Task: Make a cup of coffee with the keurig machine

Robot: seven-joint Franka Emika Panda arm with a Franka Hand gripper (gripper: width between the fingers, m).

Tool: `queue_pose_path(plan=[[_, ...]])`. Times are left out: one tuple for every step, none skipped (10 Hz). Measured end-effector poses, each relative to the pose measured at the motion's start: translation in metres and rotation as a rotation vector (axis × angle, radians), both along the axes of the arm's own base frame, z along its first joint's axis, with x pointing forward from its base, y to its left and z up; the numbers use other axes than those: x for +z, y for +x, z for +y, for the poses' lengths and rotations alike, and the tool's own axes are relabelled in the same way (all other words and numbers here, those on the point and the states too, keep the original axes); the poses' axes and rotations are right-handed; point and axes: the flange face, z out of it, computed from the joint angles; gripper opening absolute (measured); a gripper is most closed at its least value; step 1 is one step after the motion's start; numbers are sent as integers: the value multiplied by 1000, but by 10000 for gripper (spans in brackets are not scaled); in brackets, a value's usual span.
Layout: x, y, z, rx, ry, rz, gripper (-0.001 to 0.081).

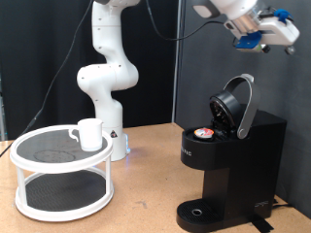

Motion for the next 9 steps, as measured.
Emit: queue_pose_path(plan=[[-4,3,13,9,-10,1,734],[-8,6,23,16,-21,-12,734],[-12,8,29,19,-24,-18,707],[-12,8,29,23,-25,-21,707],[-13,8,26,32,-26,-29,528],[-13,9,21,38,-23,-37,528],[-13,8,14,39,-17,-46,327],[-14,7,2,29,-19,-46,327],[-16,6,-11,18,-24,-35,192]])
